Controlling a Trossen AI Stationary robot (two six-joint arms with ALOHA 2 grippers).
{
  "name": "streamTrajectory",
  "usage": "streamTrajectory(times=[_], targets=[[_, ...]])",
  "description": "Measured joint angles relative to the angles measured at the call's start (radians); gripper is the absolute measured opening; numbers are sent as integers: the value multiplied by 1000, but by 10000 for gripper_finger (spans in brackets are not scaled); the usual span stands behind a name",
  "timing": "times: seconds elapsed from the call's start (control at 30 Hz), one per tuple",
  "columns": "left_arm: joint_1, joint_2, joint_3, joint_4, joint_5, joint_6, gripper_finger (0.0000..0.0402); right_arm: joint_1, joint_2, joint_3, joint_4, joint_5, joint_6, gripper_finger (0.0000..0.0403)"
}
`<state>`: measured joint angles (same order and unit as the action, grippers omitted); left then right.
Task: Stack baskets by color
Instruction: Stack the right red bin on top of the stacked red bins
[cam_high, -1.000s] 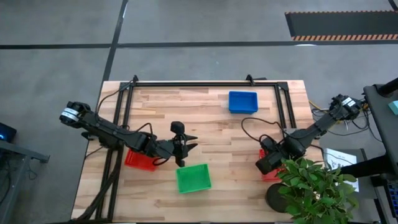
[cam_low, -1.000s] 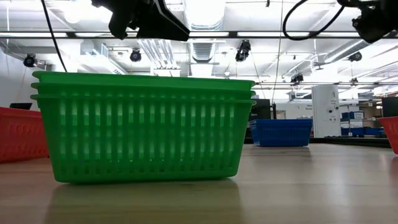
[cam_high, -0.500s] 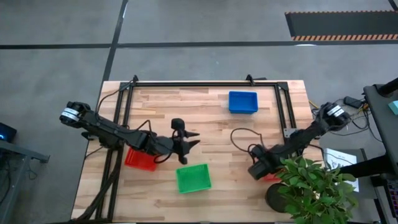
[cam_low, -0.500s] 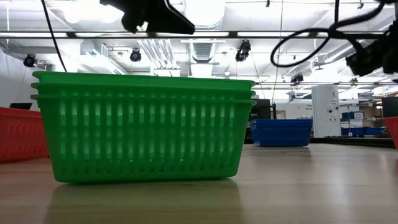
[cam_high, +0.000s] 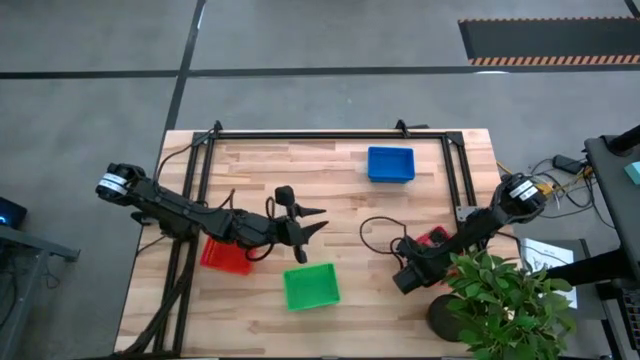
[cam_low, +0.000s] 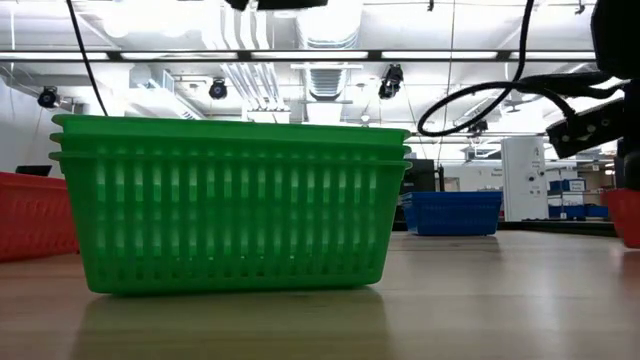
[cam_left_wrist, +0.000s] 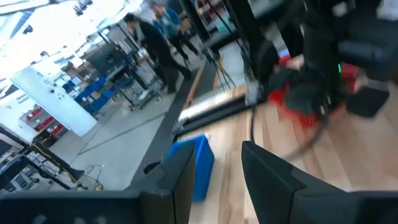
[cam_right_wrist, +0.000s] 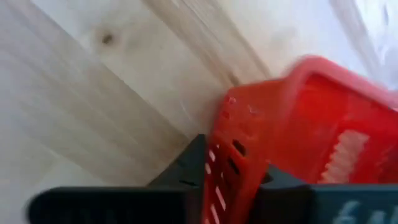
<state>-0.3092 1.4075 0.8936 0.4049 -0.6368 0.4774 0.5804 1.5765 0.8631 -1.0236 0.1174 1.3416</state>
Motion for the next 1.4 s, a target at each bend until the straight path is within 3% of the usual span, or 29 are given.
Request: streamTrajectory(times=[0.1,0.4,0.53,0.7,0.87,1.07,1.17,1.27,1.4], targets=[[-2,0,0,64,7,-1,115,0,-9,0,7,35,-62,14],[-19,21,61,70,11,-37,115,-4,-161,0,9,154,-286,9],[-22,24,114,-63,32,-117,115,-19,-264,0,13,226,-424,9],[-15,24,214,-352,158,-322,115,-84,-376,0,54,250,-634,9],[-11,36,256,-424,264,-366,115,-185,-429,0,226,228,-1000,9],[0,46,264,-423,266,-345,115,-296,-425,0,537,137,-1485,8],[1,59,264,-424,266,-309,117,-313,-409,1,597,107,-1754,8],[2,60,263,-423,267,-288,132,-323,-396,1,604,31,-2028,8],[4,60,263,-423,288,-233,167,-327,-394,1,603,-162,-2328,8]])
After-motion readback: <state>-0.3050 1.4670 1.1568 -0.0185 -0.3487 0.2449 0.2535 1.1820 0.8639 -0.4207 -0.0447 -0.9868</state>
